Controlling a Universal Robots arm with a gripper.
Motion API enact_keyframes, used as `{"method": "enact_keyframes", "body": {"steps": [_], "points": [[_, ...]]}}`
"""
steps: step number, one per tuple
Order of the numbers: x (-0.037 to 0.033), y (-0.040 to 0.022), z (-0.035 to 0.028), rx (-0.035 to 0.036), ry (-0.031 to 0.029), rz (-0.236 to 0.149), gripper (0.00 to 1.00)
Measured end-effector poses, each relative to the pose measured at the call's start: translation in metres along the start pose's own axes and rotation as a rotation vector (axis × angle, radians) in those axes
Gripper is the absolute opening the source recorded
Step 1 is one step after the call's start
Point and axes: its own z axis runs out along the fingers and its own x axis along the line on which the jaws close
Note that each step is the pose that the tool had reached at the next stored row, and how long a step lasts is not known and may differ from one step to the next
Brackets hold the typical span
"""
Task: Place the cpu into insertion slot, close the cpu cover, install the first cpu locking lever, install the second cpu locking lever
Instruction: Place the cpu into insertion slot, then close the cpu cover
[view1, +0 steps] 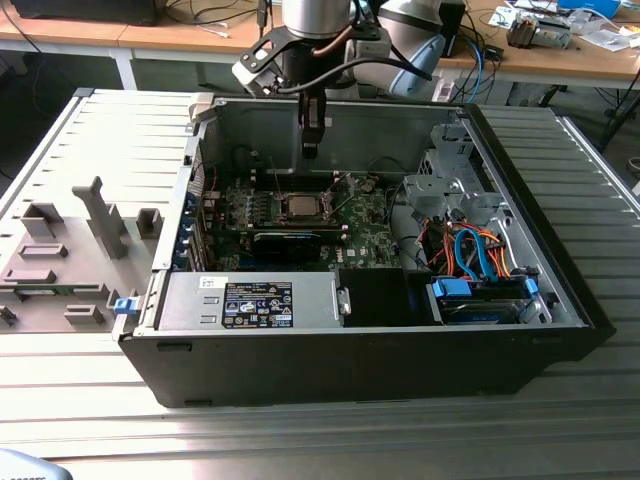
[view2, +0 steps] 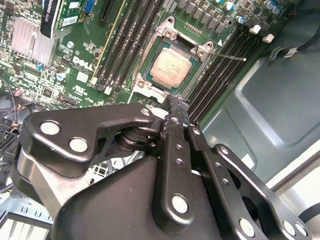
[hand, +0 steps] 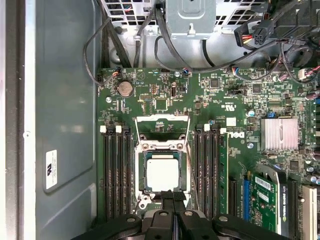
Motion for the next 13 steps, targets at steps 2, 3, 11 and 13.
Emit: {"method": "enact_keyframes", "body": {"steps": [2, 3, 11, 13], "points": [[0.0, 0.0001, -0.0045, 0.0001, 0.0, 0.0, 0.11], [0.0, 0.0001, -0.0057, 0.0, 0.0, 0.0, 0.11], [-0.0001, 0.0005, -0.0099, 0.0001, -0.0001, 0.0, 0.11], [-0.0001, 0.0007, -0.0099, 0.0001, -0.0001, 0.0, 0.11]]}}
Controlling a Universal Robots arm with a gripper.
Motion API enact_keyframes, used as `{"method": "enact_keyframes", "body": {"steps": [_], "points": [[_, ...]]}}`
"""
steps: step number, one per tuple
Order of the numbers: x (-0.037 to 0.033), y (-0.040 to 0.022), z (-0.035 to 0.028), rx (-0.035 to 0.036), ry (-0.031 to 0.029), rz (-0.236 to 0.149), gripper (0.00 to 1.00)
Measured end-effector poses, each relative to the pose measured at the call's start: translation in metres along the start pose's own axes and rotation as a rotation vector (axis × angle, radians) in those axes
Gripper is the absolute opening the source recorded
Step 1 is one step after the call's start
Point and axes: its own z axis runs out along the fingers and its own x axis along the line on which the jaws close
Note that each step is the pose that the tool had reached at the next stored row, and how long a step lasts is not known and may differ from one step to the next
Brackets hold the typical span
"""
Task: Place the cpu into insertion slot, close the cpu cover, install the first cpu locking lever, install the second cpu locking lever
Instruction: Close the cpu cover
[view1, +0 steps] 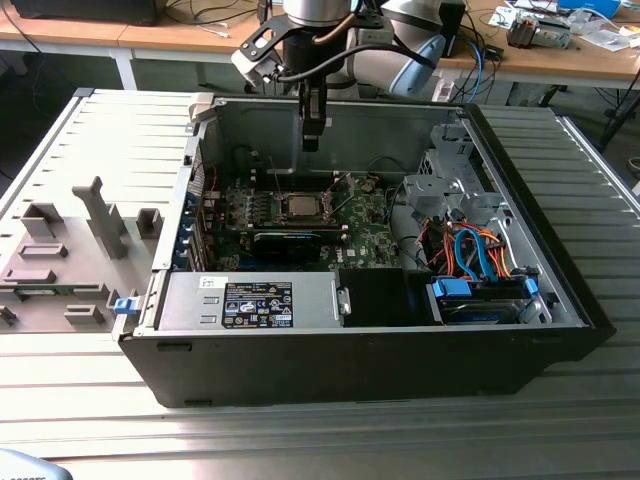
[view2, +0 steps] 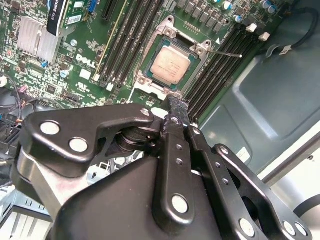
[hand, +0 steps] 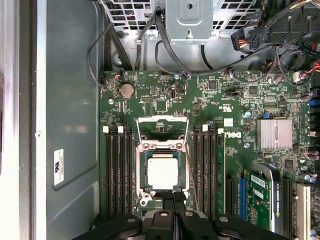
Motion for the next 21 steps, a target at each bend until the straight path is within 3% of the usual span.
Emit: {"method": "enact_keyframes", "body": {"steps": [21], "points": [[0.0, 0.0096, 0.0004, -0.0001, 0.0001, 0.0, 0.11]]}}
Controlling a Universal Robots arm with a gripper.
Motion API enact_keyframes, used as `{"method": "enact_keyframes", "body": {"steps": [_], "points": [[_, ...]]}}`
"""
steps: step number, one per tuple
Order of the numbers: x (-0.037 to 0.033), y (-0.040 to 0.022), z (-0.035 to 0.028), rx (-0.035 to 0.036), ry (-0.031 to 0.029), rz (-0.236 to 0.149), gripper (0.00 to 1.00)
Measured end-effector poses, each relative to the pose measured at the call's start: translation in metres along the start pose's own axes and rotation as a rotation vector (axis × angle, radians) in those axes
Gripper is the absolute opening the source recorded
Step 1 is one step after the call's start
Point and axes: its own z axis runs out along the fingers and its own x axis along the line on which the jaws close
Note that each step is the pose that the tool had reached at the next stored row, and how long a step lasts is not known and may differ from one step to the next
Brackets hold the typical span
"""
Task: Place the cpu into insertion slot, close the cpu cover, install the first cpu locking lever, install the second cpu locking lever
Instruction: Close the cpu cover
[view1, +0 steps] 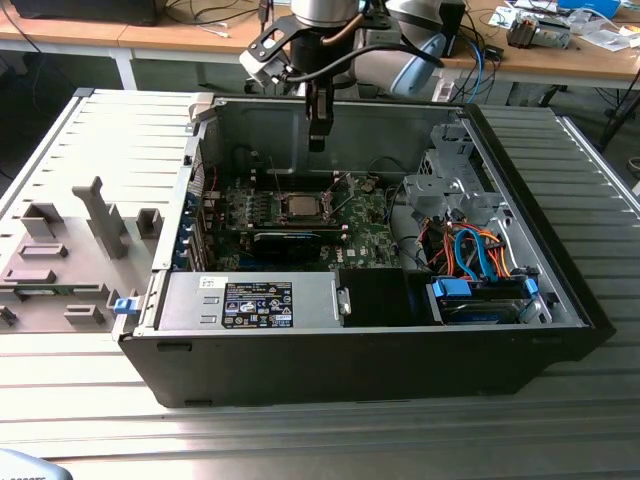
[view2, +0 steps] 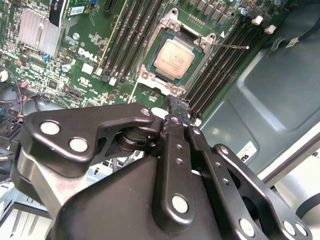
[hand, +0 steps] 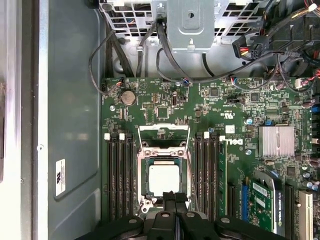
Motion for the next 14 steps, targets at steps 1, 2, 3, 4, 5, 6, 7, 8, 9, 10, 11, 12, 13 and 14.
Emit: {"method": "enact_keyframes", "body": {"steps": [1, 2, 3, 4, 5, 6, 7, 8, 9, 10, 11, 12, 13, 14], "points": [[0.0, 0.0009, 0.0001, 0.0, 0.0001, 0.0, 0.11], [0.0, 0.0015, 0.0001, 0.0, 0.0, 0.0, 0.11], [0.0, 0.0022, 0.0001, 0.0, 0.0, 0.0, 0.11], [0.0, 0.0034, 0.0002, 0.0, 0.0, 0.0, 0.11], [0.0, 0.0049, 0.0003, 0.0, 0.0001, 0.0, 0.11], [0.0, 0.0057, 0.0003, 0.0, 0.0, 0.0, 0.11], [0.0, 0.0063, 0.0003, 0.0, 0.0001, 0.0, 0.11], [0.0, 0.0074, 0.0004, -0.0001, 0.0001, 0.0, 0.11], [0.0, 0.0078, 0.0004, 0.0, 0.0001, 0.0, 0.11], [0.0, 0.0083, 0.0005, -0.0001, 0.0001, 0.0, 0.11], [0.0, 0.0088, 0.0005, 0.0, 0.0, 0.0, 0.11], [0.0, 0.0093, 0.0006, 0.0, 0.0001, 0.0, 0.11], [0.0, 0.0098, 0.0007, 0.0, 0.0001, 0.0, 0.11], [0.0, 0.0103, 0.0007, 0.0, 0.0001, 0.0, 0.11]]}}
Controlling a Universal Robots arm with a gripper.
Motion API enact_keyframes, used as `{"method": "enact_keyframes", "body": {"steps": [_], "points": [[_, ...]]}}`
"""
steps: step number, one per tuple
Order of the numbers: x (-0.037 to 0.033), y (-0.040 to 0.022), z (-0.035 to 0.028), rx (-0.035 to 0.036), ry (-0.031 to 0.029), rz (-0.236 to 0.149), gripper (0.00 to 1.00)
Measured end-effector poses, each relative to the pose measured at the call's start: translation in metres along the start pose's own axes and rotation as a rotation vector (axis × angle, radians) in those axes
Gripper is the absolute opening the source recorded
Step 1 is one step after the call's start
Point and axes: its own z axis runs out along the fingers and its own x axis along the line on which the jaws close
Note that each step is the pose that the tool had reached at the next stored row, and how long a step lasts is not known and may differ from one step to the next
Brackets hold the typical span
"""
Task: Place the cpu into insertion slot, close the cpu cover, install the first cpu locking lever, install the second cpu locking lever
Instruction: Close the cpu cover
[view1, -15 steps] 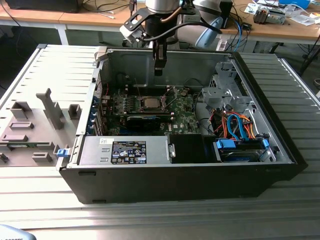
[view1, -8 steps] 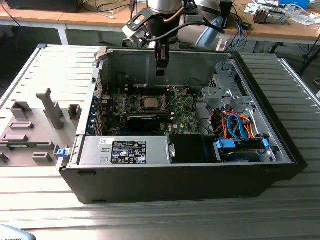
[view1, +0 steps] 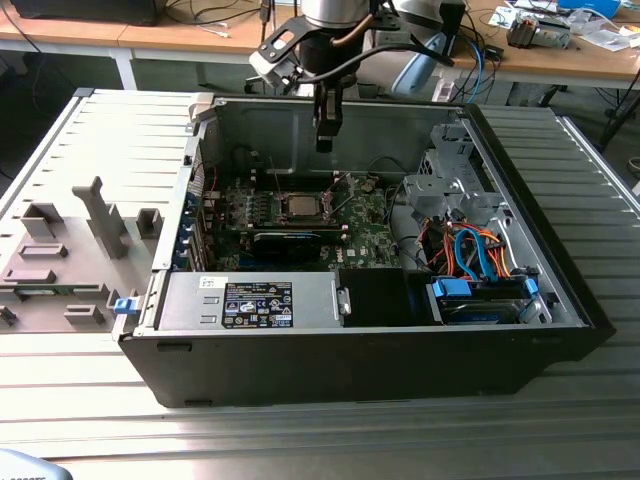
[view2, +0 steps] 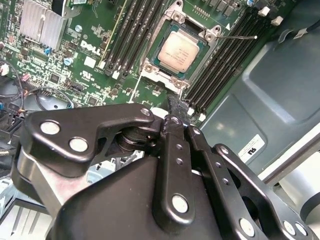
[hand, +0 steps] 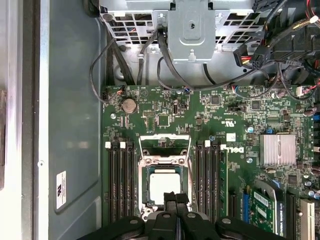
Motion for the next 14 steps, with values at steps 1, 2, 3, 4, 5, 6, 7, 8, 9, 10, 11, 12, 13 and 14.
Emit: {"method": "enact_keyframes", "body": {"steps": [1, 2, 3, 4, 5, 6, 7, 8, 9, 10, 11, 12, 13, 14], "points": [[0.0, 0.0005, 0.0, 0.0, 0.0, 0.0, 0.11], [0.0, 0.0013, 0.0001, 0.0001, -0.0001, 0.0, 0.11], [0.0, 0.0022, 0.0002, 0.0, 0.0, 0.0, 0.11], [0.0, 0.0029, 0.0003, 0.0, 0.0, 0.0, 0.11], [0.0, 0.0035, 0.0003, 0.0, 0.0, 0.0, 0.11], [0.0, 0.0044, 0.0004, 0.0001, 0.0, 0.0, 0.11], [0.0, 0.0054, 0.0005, 0.0001, 0.0, 0.0, 0.11], [0.0, 0.0062, 0.0006, 0.0, 0.0, 0.0, 0.11], [0.0, 0.0067, 0.0007, 0.0, 0.0001, 0.0, 0.11], [0.0, 0.0072, 0.0008, 0.0, 0.0, 0.0, 0.11], [0.0, 0.008, 0.0011, 0.0, 0.0, 0.0, 0.11], [0.0, 0.0087, 0.0014, 0.0, 0.0001, 0.0, 0.11], [0.0, 0.0095, 0.0018, 0.0001, -0.0001, 0.0, 0.11], [0.0, 0.0098, 0.0021, 0.0001, -0.0002, 0.0, 0.11]]}}
